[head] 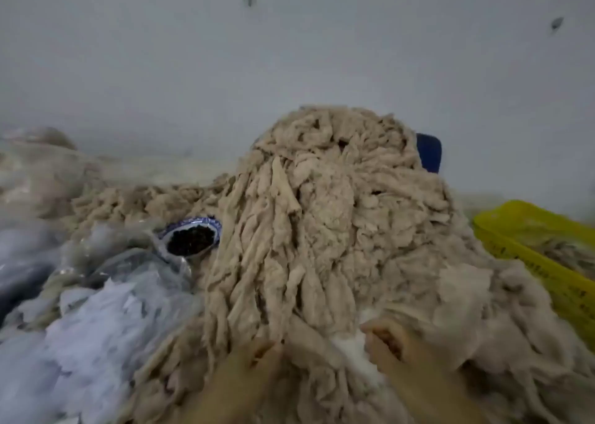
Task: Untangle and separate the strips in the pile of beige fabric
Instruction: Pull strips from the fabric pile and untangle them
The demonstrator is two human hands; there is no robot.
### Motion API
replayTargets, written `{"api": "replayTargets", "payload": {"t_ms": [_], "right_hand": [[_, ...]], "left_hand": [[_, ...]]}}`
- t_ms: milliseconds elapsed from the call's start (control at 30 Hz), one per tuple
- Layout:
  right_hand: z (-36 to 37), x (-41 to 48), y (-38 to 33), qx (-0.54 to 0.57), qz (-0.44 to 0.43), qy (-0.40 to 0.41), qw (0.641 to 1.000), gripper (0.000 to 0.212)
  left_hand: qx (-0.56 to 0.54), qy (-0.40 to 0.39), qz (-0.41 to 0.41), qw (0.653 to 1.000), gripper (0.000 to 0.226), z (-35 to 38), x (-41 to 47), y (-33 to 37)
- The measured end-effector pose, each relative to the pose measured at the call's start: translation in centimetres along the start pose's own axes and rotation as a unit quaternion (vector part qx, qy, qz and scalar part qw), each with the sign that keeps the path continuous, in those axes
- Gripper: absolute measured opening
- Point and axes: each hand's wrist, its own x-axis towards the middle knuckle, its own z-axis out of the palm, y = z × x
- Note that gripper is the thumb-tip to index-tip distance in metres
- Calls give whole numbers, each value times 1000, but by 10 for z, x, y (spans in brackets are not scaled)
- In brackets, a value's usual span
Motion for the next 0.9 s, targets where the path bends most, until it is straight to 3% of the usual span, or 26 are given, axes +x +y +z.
{"api": "replayTargets", "payload": {"t_ms": [33,100,133,200,233,300,367,433,500,633,833,900], "right_hand": [[14,1,13,-37,12,-29,999,4],[38,6,42,-120,35,-74,989,7],[51,7,53,-154,31,-91,983,14],[75,7,73,-231,-30,-84,969,23],[82,8,78,-256,-62,-57,963,19],[89,9,77,-204,-115,21,972,17],[91,-1,69,-100,-152,62,981,16],[92,-16,59,-79,-205,84,972,17],[94,-32,54,-84,-221,76,969,17],[92,-46,50,24,-182,91,979,17],[77,-34,51,261,-104,154,947,16],[69,-23,56,297,-97,195,930,20]], "left_hand": [[29,-32,10,999,4,10,-3,-9],[124,-81,32,988,26,31,-1,-35],[155,-81,54,983,39,38,-3,-44],[170,-23,95,980,39,52,-4,-62],[159,8,115,981,29,56,-5,-66],[111,43,144,982,17,61,-10,-64],[21,56,133,989,37,65,-18,-56],[-139,11,83,987,41,66,-30,-43],[-273,-60,37,959,41,70,-39,-29],[-487,-82,-6,869,20,73,-44,-12],[-630,-68,23,774,18,68,-31,-18],[-690,-76,22,720,25,61,-21,-21]]}}
